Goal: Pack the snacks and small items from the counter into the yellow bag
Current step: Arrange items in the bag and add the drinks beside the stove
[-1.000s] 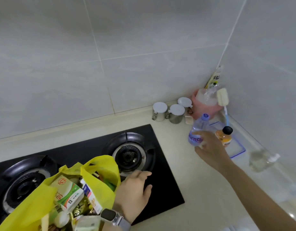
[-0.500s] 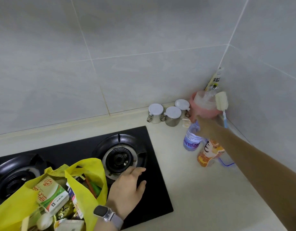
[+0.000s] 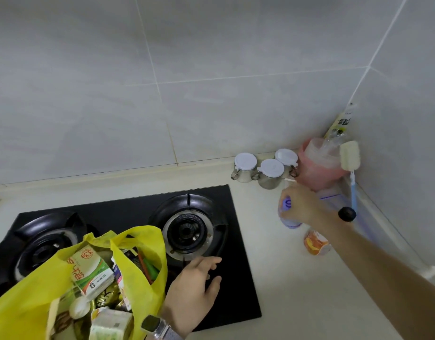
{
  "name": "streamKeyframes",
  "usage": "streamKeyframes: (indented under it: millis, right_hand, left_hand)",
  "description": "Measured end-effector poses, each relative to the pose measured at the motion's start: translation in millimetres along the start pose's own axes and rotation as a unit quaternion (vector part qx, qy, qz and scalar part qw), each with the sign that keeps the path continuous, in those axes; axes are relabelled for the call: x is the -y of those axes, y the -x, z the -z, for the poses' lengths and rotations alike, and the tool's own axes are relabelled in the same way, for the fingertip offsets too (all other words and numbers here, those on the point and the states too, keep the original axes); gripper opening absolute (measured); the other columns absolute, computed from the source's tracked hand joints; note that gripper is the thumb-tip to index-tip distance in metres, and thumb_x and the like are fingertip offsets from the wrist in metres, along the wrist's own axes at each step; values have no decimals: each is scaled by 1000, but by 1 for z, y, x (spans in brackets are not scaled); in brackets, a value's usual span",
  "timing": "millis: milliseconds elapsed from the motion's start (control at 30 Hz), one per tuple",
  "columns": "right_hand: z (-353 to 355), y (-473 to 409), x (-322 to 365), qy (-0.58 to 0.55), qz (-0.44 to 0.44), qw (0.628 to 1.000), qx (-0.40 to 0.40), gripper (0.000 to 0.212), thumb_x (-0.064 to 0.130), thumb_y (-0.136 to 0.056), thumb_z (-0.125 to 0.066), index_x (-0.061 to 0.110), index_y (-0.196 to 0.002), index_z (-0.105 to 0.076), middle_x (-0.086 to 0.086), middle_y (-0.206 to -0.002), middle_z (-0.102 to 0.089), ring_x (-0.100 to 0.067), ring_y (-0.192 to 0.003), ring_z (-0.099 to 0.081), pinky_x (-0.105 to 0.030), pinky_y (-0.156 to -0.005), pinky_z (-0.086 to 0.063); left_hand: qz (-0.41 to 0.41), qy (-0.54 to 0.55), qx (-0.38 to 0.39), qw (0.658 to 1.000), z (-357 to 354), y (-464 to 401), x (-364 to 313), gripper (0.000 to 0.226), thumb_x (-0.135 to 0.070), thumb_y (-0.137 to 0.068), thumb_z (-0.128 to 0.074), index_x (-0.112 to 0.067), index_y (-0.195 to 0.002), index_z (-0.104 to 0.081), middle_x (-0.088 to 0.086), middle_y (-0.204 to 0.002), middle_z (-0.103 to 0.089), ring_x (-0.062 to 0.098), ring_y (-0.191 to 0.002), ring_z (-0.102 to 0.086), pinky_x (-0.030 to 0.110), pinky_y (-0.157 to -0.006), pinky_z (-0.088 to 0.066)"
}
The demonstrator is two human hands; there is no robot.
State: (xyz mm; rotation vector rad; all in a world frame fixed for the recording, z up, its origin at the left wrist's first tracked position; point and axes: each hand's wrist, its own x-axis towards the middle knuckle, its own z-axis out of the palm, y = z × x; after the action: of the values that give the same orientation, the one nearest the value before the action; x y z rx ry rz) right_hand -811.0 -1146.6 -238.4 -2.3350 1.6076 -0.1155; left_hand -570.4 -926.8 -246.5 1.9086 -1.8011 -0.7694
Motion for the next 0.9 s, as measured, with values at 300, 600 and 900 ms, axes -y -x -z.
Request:
streamKeyframes:
  millis: [300, 600, 900]
  right_hand:
    - [0, 35, 39, -139, -6, 990, -37, 21, 15, -59, -84, 27, -65, -67, -2, -83, -66, -21, -81, -61, -26, -70, -42]
    - [47, 107, 140, -277, 95, 956, -25, 24, 15, -55, -86, 31, -61, -70, 14, -83, -64, -3, -74, -61, -7, -61, -42]
    - [91, 153, 211, -467, 179, 862, 90, 23, 6, -60, -87, 22, -62, -71, 9, -81, -59, -22, -46, -55, -19, -33, -41]
  left_hand:
    - [24, 78, -32, 996, 6, 14, 9, 35, -25, -87, -58, -38, -119, -52, -19, -103, -53, -1, -86, -58, 6, -73, -43]
    - [236, 354, -39, 904, 13, 25, 11, 26, -26, -92, -53, -27, -118, -51, -5, -113, -56, 12, -98, -61, 30, -77, -56]
    - [277, 754, 93, 589, 46, 53, 9, 48, -43, -70, -49, -5, -74, -77, 18, -76, -74, 32, -59, -70, 37, -49, -58]
